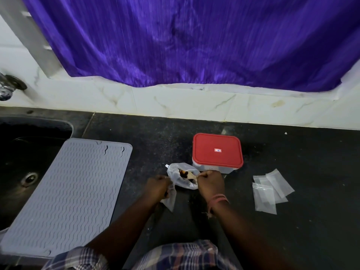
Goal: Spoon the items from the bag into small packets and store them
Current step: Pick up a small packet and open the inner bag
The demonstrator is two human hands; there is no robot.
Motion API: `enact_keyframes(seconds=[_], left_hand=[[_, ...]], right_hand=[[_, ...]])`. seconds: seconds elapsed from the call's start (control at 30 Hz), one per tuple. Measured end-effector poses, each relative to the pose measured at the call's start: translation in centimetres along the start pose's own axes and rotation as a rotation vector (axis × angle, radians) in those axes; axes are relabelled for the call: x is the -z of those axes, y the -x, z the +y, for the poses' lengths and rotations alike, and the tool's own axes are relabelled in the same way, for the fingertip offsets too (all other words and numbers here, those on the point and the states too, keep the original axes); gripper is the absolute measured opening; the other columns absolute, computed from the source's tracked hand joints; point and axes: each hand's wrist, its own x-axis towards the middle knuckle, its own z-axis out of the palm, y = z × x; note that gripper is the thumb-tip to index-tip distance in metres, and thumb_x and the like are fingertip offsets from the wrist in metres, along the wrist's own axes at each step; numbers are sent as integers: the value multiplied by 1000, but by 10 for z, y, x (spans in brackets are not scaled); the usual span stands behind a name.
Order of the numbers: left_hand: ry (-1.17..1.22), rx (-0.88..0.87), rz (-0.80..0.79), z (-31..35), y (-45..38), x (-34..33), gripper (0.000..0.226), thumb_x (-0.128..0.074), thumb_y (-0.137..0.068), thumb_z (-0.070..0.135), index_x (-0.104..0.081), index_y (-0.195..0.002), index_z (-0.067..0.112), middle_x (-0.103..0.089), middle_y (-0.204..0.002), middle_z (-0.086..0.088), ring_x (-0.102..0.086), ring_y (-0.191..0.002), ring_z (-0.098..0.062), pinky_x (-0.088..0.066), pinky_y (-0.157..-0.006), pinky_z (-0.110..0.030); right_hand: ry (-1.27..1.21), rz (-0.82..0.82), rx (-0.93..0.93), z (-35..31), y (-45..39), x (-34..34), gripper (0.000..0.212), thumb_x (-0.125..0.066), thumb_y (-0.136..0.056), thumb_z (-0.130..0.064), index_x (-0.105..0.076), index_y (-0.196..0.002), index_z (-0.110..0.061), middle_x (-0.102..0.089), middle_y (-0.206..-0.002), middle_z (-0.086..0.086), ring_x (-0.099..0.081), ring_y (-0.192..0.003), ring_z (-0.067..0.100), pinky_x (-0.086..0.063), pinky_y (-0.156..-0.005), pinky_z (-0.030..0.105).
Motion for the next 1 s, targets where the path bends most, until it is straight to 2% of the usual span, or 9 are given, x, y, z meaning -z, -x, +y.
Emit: enact_keyframes(seconds=[0.1,0.2,0.33,0.5,0.73,0.8,0.9,0.97,1.0], left_hand=[[-86,-96,54,-2,1,5,7,-67,-92,6,-71,-97,8,-73,-87,-14,-68,-72,-21,-63,-74,-41],[-130,-122,115,-2,5,9,13,-70,-89,6,-66,-94,18,-74,-92,-13,-74,-81,-25,-63,-83,-48],[-212,-182,167,-4,18,5,18,-73,-89,11,-61,-98,22,-72,-89,-4,-74,-76,-17,-63,-77,-39],[-274,-272,229,-9,24,2,12,-73,-89,16,-69,-85,26,-74,-71,5,-73,-65,-8,-63,-76,-40],[-209,-356,287,-11,31,-2,7,-75,-86,24,-71,-90,29,-76,-80,8,-74,-71,-9,-63,-76,-43],[-177,-358,271,-13,30,-1,16,-76,-81,34,-71,-95,28,-76,-83,8,-75,-73,-9,-63,-76,-44],[-142,-351,219,-16,28,-1,35,-71,-68,49,-71,-97,29,-77,-87,8,-76,-76,-13,-63,-77,-46],[-105,-357,172,-14,32,-3,25,-73,-76,35,-73,-99,25,-78,-86,4,-76,-74,-15,-63,-79,-48],[-85,-355,171,-13,34,-3,18,-72,-83,24,-74,-101,22,-79,-85,2,-76,-74,-14,-63,-80,-47]], right_hand=[[-22,8,1,6,5,12,18,-65,-85,-18,-74,-70,-13,-68,-68,1,-64,-69,15,-45,-69,26],[-38,21,41,12,13,16,15,-64,-85,-13,-78,-79,-16,-73,-76,-2,-68,-76,12,-51,-74,26],[-65,38,53,14,22,14,12,-67,-86,-16,-79,-85,-19,-75,-82,-5,-68,-81,10,-52,-80,26],[-156,37,61,12,33,18,12,-70,-85,-15,-79,-80,-21,-74,-76,-10,-69,-76,7,-53,-75,26],[-62,-12,235,2,53,10,13,-69,-85,-12,-78,-80,-21,-74,-78,-10,-68,-76,4,-55,-77,27],[68,10,333,5,54,7,13,-66,-84,-12,-75,-80,-20,-74,-82,-9,-68,-80,7,-56,-79,31],[323,35,626,8,57,2,9,-60,-83,-10,-67,-79,-15,-67,-90,0,-65,-81,19,-52,-72,32],[531,51,831,5,60,-2,6,-67,-79,-9,-68,-84,-12,-64,-98,6,-66,-80,24,-48,-64,30],[621,78,926,6,61,-4,14,-76,-73,-10,-70,-85,-13,-65,-98,5,-67,-76,21,-50,-58,29]])
